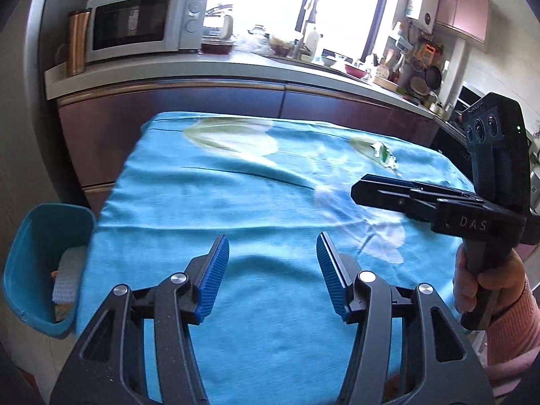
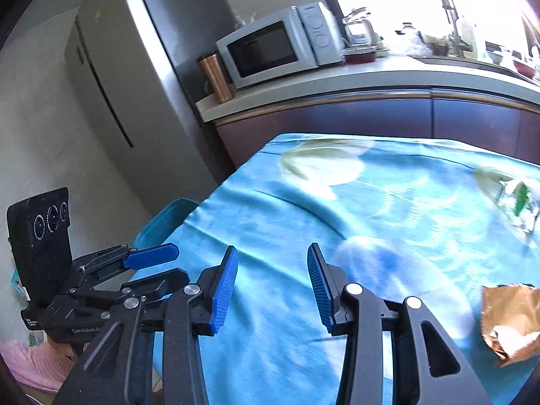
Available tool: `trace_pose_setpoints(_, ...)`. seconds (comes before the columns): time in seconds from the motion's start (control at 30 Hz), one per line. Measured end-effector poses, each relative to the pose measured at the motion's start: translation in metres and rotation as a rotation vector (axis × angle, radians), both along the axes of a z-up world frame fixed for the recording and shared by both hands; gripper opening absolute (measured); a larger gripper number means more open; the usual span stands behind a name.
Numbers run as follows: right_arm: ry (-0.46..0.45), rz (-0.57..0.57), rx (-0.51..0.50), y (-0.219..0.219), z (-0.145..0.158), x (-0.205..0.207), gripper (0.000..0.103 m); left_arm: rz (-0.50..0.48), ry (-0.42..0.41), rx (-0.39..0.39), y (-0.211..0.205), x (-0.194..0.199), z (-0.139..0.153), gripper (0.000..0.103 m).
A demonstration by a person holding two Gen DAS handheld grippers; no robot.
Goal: Collect trash
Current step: 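Move both open tools back over the gold and clear wrappers, then close the left tool on the gold snack wrapper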
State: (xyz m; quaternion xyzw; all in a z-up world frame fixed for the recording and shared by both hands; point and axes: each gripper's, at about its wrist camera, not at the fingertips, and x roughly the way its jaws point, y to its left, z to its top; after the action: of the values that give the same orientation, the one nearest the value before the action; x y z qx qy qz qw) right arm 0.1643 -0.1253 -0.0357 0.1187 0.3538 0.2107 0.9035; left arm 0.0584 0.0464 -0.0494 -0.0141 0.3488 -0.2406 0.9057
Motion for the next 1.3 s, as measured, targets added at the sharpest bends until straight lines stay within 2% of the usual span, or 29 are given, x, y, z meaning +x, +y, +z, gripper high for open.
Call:
trace_pose_setpoints(0.27, 0.017, -0.201, 0.002, -0.101, -0.008, -0.013, 0.041, -0.17, 0.058, -0.018, -0.079, 0.005, -0.007, 0.054)
trace_pose_setpoints(0.53, 0.016, -0.32, 0.007, -0.164, -0.014, -0.02, 0.041, -0.291, 0.123, -0.009, -0.147, 0.017, -0.016, 0.054)
trace_pose_setpoints(0.87, 0.033, -0.369, 0.024, -0.202, -0.024, -0.021, 0.041, -0.353, 0.243, -0.018, -0.213, 0.041, -0.039, 0.054)
trace_pose_setpoints(1.3, 0.083, -0.386, 0.058, -0.222, -0.042, -0.016, 0.041, -0.361, 0.338, -0.051, -0.247, 0.071, -0.055, 0.054)
